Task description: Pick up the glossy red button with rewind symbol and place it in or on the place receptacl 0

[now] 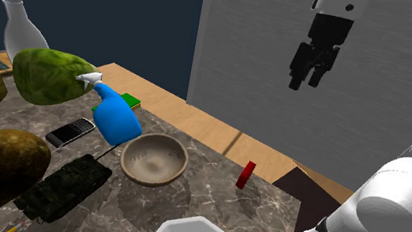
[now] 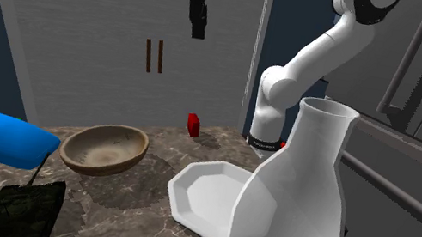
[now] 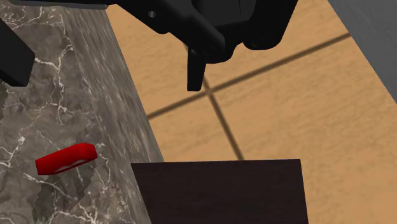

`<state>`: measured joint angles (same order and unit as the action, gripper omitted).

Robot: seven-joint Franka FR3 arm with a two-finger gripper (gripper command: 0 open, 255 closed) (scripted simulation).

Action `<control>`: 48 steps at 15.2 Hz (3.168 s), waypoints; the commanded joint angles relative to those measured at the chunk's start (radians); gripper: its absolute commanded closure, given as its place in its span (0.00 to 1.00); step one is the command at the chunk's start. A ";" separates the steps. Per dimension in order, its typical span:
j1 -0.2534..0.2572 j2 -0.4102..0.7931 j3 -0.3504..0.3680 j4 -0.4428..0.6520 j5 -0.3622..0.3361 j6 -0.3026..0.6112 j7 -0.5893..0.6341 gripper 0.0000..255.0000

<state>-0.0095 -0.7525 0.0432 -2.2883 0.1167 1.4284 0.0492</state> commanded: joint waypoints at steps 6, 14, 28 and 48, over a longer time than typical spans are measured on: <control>0.039 -0.083 0.087 -0.177 0.048 0.131 0.047 0.00; 0.130 -0.145 0.256 -0.407 0.154 0.359 0.130 0.00; 0.211 -0.058 0.430 -0.591 0.274 0.664 0.191 0.00; 0.207 -0.083 0.414 -0.563 0.259 0.612 0.192 1.00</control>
<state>0.1974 -0.8251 0.4625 -2.8597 0.3800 2.0587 0.2401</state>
